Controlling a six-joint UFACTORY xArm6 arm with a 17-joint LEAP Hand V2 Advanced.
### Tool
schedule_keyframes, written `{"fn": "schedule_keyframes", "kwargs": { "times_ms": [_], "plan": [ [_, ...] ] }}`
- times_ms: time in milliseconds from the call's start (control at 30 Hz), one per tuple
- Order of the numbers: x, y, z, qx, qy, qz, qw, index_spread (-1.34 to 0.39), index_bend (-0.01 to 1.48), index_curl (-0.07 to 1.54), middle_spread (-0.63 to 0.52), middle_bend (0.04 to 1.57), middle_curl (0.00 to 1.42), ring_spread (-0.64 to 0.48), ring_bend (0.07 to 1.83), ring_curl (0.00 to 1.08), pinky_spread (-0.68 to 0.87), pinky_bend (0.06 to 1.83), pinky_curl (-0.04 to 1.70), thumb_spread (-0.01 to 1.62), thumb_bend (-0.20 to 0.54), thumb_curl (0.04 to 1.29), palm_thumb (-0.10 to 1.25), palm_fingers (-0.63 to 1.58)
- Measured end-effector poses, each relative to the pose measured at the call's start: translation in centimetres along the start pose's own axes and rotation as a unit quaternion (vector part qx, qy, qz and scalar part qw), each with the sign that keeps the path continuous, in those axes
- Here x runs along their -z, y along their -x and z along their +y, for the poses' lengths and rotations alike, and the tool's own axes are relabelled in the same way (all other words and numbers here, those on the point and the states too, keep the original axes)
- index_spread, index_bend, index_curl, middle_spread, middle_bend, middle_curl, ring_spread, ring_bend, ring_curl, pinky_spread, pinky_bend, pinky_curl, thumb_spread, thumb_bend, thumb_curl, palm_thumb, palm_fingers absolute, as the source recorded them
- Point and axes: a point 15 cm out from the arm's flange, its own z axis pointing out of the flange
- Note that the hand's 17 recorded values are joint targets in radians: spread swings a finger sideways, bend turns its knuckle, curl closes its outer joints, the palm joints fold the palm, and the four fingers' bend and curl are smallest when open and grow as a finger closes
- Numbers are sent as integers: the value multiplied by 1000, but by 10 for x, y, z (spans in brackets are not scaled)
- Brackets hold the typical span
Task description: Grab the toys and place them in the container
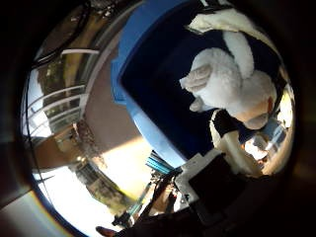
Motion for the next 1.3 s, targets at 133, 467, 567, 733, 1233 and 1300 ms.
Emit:
{"fn": "schedule_keyframes", "kwargs": {
  "times_ms": [133, 467, 567, 733, 1233, 1300],
  "plan": [
    [4, -1, 4, 0, 1, 0, 1000, -427, 346, 55, 108, 142, 440, 283, 594, 297, 433, 855, 477, 1038, -33, 526, 811, -136],
    [43, -42, 42, -42, -15, -10, 999, -403, 157, 119, 162, 136, 318, 306, 483, 282, 461, 761, 389, 1035, -40, 462, 770, -92],
    [54, -77, 56, -71, -28, -10, 997, -376, 148, 129, 170, 139, 299, 310, 470, 286, 462, 748, 370, 1040, -39, 445, 754, -86],
    [65, -148, 79, -128, -53, -4, 990, -348, 143, 137, 173, 155, 287, 307, 451, 290, 461, 732, 351, 1043, -36, 429, 736, -71],
    [8, -335, 80, -220, -124, 25, 967, -276, 155, 179, 144, 171, 296, 292, 449, 308, 460, 724, 305, 1051, -31, 404, 727, 4],
    [-6, -348, 74, -222, -127, 27, 966, -272, 156, 184, 141, 175, 299, 290, 451, 310, 460, 726, 301, 1051, -31, 403, 727, 8]
  ]
}}
